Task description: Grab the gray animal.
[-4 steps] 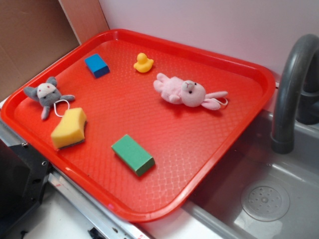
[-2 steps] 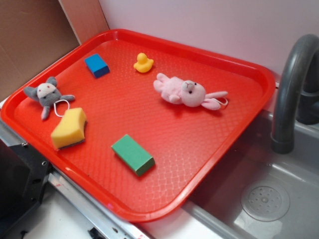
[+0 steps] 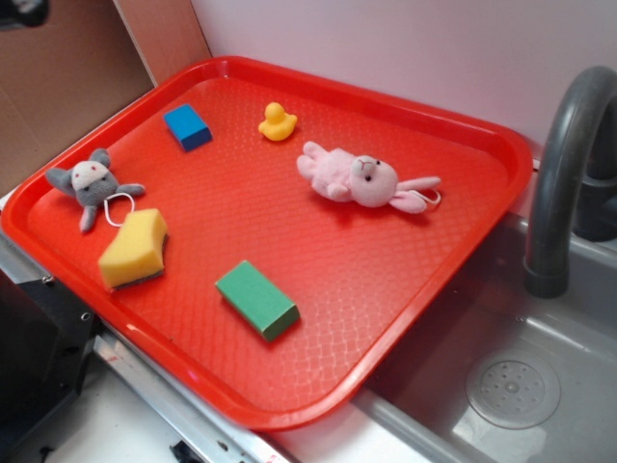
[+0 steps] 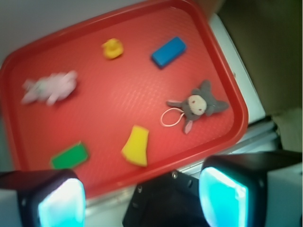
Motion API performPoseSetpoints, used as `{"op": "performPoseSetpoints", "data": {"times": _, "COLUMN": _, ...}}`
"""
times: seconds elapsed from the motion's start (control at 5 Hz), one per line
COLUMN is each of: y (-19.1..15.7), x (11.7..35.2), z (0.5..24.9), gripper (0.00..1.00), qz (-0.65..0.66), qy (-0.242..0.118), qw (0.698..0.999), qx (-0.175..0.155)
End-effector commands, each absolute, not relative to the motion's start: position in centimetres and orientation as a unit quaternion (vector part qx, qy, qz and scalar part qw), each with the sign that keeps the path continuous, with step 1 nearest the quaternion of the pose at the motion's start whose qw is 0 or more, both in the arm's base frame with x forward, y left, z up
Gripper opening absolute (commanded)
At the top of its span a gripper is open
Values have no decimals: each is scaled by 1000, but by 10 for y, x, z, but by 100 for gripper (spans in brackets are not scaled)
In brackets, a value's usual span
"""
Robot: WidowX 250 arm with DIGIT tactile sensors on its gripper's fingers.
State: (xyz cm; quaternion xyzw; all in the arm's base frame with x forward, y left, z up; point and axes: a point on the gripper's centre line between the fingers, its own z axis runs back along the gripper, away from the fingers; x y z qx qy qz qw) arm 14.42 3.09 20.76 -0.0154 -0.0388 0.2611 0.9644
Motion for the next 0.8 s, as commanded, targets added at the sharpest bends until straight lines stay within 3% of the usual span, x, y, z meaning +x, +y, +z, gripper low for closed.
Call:
{"op": "performPoseSetpoints", "data": {"times": 0.0, "y": 92, "x": 144, "z": 154, "gripper": 100, "qz": 491, "qy": -32, "qw": 870, "qx": 23}}
{"op": "performPoseSetpoints", "data": {"times": 0.2, "y": 110, "x": 137, "z": 118, "gripper": 100, "qz": 578, "qy": -12, "qw": 816, "qx": 27}}
{"op": "performPoseSetpoints", "data": {"times": 0.6, "y": 128, "x": 143, "z": 62, "gripper": 100, "qz": 598, "qy": -18, "qw": 801, "qx": 20}}
